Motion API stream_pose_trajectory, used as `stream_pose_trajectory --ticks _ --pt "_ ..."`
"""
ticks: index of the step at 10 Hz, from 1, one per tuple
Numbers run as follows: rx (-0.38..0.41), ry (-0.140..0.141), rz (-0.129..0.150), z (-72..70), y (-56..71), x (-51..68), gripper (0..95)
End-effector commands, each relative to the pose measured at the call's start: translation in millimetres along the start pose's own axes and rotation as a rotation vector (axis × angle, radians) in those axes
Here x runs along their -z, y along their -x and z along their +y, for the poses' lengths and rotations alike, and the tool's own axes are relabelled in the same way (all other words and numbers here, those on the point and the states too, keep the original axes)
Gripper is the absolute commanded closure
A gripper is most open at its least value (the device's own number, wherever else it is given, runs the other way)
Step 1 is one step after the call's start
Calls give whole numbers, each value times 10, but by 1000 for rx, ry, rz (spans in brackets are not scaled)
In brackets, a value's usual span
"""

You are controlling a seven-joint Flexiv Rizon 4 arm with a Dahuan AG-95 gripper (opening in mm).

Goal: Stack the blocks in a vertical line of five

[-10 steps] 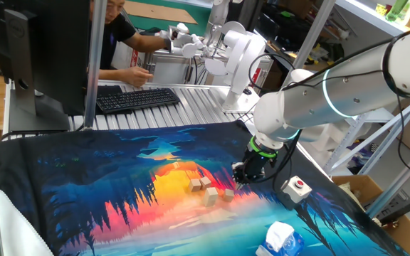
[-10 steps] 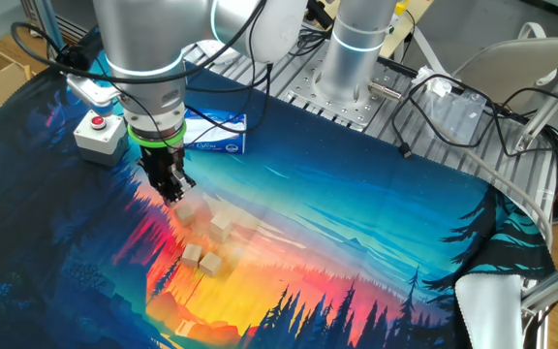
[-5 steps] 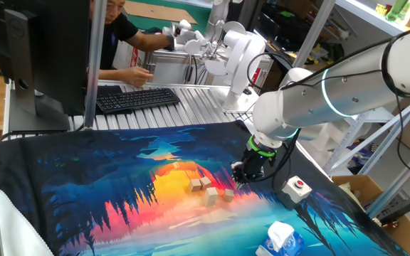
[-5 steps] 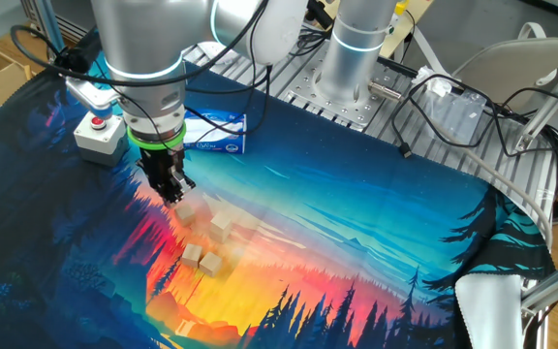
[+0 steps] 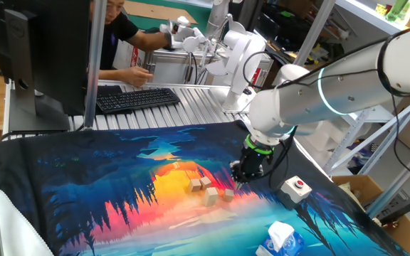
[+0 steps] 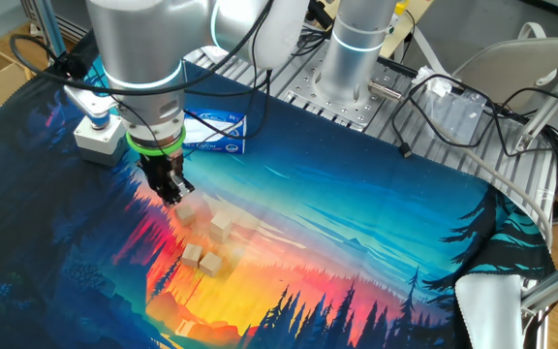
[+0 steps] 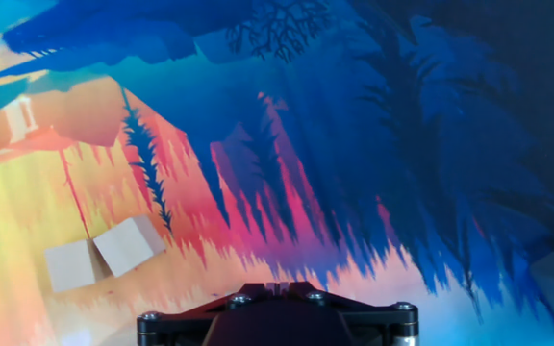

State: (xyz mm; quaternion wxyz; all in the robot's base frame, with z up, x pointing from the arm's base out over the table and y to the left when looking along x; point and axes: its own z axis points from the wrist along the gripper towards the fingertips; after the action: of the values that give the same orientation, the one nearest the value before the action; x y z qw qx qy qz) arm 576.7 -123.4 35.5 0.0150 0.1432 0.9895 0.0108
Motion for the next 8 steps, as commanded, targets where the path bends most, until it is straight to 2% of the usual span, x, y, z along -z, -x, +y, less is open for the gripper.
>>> stream_pose_trajectory --ticks 1,8 --pt "-8 -5 -8 0 -17 29 950" --pt "-27 -8 14 0 -17 29 950"
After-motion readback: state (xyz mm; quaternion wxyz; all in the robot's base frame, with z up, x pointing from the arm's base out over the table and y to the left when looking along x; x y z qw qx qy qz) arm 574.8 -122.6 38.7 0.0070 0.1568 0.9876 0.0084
